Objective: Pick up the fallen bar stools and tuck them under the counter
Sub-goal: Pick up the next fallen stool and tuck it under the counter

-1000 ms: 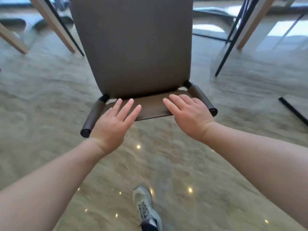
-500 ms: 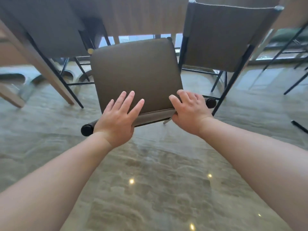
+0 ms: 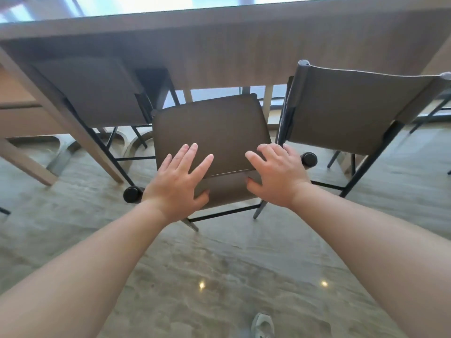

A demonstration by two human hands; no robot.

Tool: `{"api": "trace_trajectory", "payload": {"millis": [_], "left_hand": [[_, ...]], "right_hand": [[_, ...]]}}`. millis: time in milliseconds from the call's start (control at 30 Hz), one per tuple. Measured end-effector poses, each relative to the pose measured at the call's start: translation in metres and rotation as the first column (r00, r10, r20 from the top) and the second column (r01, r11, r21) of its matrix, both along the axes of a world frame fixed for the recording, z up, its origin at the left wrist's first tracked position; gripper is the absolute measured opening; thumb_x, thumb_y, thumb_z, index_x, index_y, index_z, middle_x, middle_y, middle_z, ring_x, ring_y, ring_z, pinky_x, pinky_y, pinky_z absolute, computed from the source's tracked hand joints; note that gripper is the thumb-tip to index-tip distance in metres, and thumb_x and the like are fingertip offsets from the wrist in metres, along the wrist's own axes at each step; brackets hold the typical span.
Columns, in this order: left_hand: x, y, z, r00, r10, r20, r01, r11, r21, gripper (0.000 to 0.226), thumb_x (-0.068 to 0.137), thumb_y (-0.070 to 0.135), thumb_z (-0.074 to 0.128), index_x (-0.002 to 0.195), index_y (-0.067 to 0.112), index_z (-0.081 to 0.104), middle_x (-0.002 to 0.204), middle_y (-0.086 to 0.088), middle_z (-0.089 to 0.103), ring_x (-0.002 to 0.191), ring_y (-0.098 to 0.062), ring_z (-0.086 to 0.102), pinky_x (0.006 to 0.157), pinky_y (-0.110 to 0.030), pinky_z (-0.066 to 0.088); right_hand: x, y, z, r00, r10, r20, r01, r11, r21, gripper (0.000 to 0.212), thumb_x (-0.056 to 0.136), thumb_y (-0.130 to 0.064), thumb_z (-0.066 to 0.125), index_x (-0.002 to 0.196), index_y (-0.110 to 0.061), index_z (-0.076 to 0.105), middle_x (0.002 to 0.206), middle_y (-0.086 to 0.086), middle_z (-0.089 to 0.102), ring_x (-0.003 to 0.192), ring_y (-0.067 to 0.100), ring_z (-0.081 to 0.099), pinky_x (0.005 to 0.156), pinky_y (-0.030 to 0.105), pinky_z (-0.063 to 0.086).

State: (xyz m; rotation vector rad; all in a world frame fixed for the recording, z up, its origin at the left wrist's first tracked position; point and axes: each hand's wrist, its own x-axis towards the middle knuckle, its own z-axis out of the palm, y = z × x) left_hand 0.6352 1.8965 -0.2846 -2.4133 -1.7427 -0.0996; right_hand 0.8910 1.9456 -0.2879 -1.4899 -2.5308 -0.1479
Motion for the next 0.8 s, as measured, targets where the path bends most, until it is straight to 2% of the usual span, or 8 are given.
{"api": "trace_trajectory", "payload": {"millis": [100,267,467,633,800], "left_hand": [[-0.009,0.032,0.011,1.000,0.012,-0.013,-0.012,1.000,-0.006,0.076,0.087,0.051,0.053,0.153,0.027,0.024,0.160,-0.018,0.021,0.149,-0.033,0.016,0.116,-0.054,0.019],[-0.022,0.083,0.025,0.999,0.024,-0.038,-0.026,0.998,-0.066,0.074,0.089,0.052,0.050,0.154,0.031,0.020,0.162,-0.015,0.017,0.150,-0.030,0.011,0.118,-0.052,0.019],[-0.033,0.128,0.033,0.997,0.052,-0.049,-0.057,0.993,-0.103,0.073,0.088,0.055,0.048,0.153,0.032,0.022,0.161,-0.013,0.022,0.150,-0.030,0.013,0.118,-0.054,0.020],[-0.043,0.156,0.032,0.997,0.071,-0.004,-0.071,0.989,-0.129,0.074,0.088,0.056,0.046,0.153,0.037,0.016,0.161,-0.009,0.023,0.150,-0.025,0.013,0.118,-0.046,0.016],[-0.051,0.181,0.033,0.997,0.069,0.028,-0.065,0.987,-0.147,0.073,0.088,0.055,0.047,0.152,0.038,0.018,0.161,-0.007,0.022,0.150,-0.024,0.012,0.119,-0.045,0.017]], "right_hand": [[-0.010,0.036,0.009,1.000,0.031,0.001,-0.031,1.000,0.001,0.057,0.084,-0.052,0.056,0.132,-0.023,0.051,0.127,0.009,0.054,0.121,0.031,0.048,0.106,0.054,0.033],[-0.021,0.095,0.022,0.996,0.084,0.023,-0.083,0.996,-0.020,0.056,0.086,-0.051,0.053,0.136,-0.026,0.048,0.132,0.009,0.051,0.125,0.031,0.044,0.107,0.057,0.033],[-0.034,0.147,0.025,0.989,0.119,0.083,-0.115,0.992,-0.055,0.064,0.089,-0.058,0.042,0.147,-0.034,0.029,0.157,0.010,0.031,0.146,0.036,0.023,0.111,0.065,0.023],[-0.042,0.178,0.026,0.989,0.128,0.079,-0.122,0.989,-0.080,0.066,0.089,-0.061,0.036,0.149,-0.037,0.020,0.161,0.009,0.025,0.148,0.036,0.016,0.112,0.064,0.020],[-0.049,0.205,0.027,0.989,0.124,0.086,-0.114,0.987,-0.112,0.066,0.090,-0.063,0.034,0.149,-0.038,0.017,0.160,0.007,0.026,0.148,0.034,0.017,0.114,0.061,0.019]]}}
